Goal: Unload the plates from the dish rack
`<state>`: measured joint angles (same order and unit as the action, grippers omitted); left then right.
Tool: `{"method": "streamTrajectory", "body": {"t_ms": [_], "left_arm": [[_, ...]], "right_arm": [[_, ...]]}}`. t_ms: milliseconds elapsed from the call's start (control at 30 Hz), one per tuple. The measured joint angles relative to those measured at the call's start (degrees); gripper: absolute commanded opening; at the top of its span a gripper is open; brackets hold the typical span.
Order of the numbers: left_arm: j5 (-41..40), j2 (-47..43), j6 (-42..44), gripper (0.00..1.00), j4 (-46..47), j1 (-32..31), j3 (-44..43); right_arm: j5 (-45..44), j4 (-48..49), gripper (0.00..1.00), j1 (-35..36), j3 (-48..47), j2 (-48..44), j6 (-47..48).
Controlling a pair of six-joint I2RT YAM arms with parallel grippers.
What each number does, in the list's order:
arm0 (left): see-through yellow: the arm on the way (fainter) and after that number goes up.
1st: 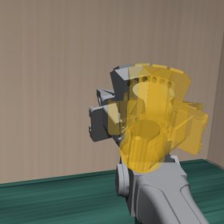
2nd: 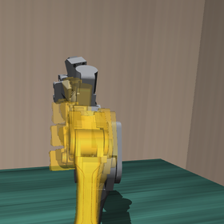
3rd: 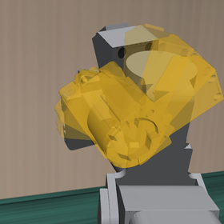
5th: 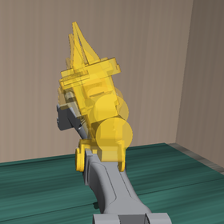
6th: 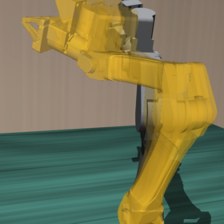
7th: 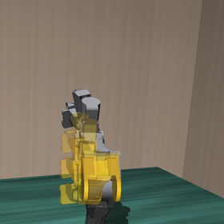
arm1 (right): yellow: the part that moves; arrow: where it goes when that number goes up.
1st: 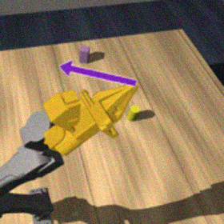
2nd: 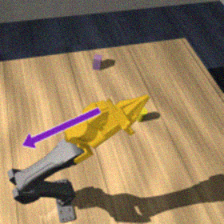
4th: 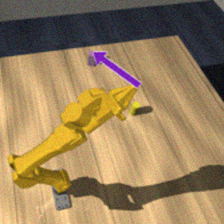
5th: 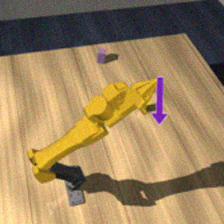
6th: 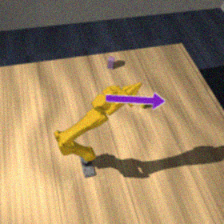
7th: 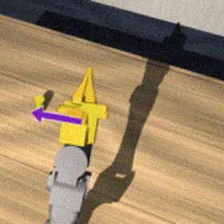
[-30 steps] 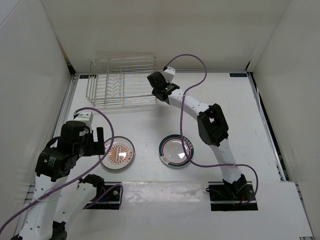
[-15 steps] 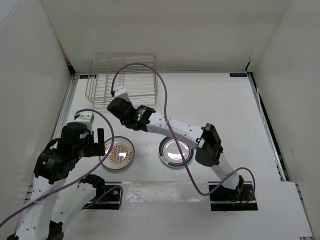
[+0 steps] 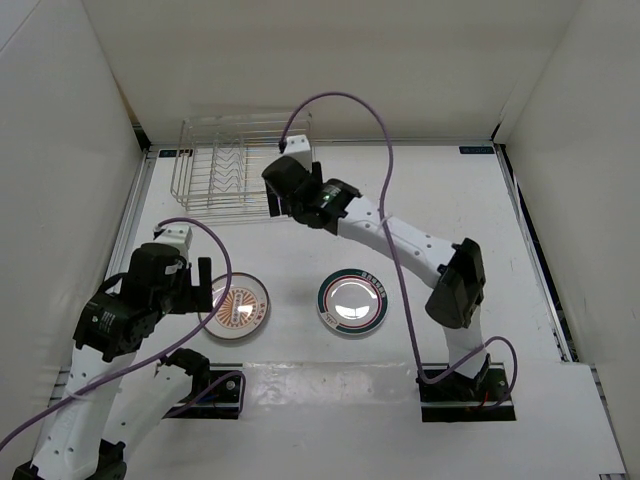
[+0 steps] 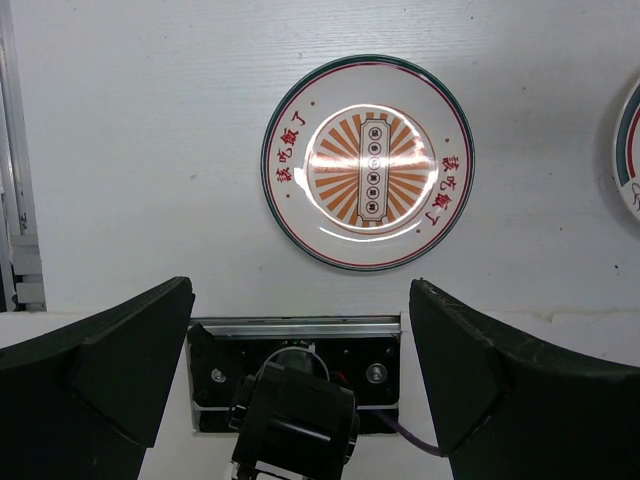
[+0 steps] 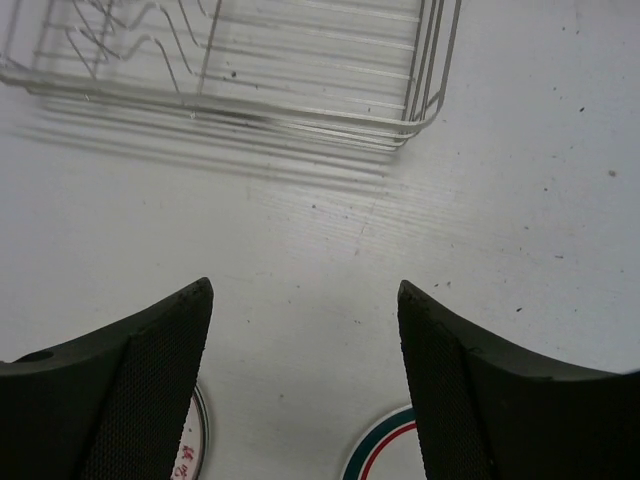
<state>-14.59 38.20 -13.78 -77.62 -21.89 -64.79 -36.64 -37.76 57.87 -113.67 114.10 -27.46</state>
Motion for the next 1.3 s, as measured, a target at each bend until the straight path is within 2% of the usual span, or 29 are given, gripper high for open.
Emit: {"method": "streamTrajectory", "body": {"t_ms": [133, 267, 400, 467, 700, 867, 933, 1133, 1300], "left_arm": [[0.0, 0.4, -0.3, 1.00, -0.1, 0.0, 0.6], [0.0, 1.5, -0.5, 1.00, 0.0, 0.0, 0.6], [0.0, 2.5, -0.6, 1.00, 0.0, 0.0, 0.7], [0.0, 3.0, -0.7, 1.00, 0.0, 0.0, 0.7], [0.0, 6.4, -0.5, 1.00, 0.0, 0.0, 0.7], [0.1, 8.3, 0.1, 1.00, 0.0, 0.0, 0.5], [0.1, 9.0, 0.5, 1.00, 0.0, 0.0, 0.3], [0.1, 10.1, 1.0, 1.00, 0.0, -0.1, 0.1], [-0.1, 10.6, 0.7, 1.00, 0.0, -0.1, 0.1]], "right_arm": [[4.2, 0.2, 0.78, -4.0, -3.3, -1.1, -0.3], [8.0, 0.2, 0.78, -9.6, -9.2, 4.1, -1.0], [12.6, 0.2, 0.72, -14.2, -10.5, 10.1, -1.7], [15.4, 0.1, 0.72, -15.9, -11.5, 13.5, -2.0], [21.7, 1.0, 0.69, -18.5, -11.7, 20.4, -1.0], [23.3, 4.5, 0.60, -19.1, -11.8, 22.1, -1.8], [24.0, 6.2, 0.60, -19.5, -11.7, 22.8, -2.4], [25.7, 11.3, 0.64, -20.2, -6.3, 22.0, -4.3], [26.6, 12.7, 0.68, -20.5, 2.9, 16.9, -6.2]]}}
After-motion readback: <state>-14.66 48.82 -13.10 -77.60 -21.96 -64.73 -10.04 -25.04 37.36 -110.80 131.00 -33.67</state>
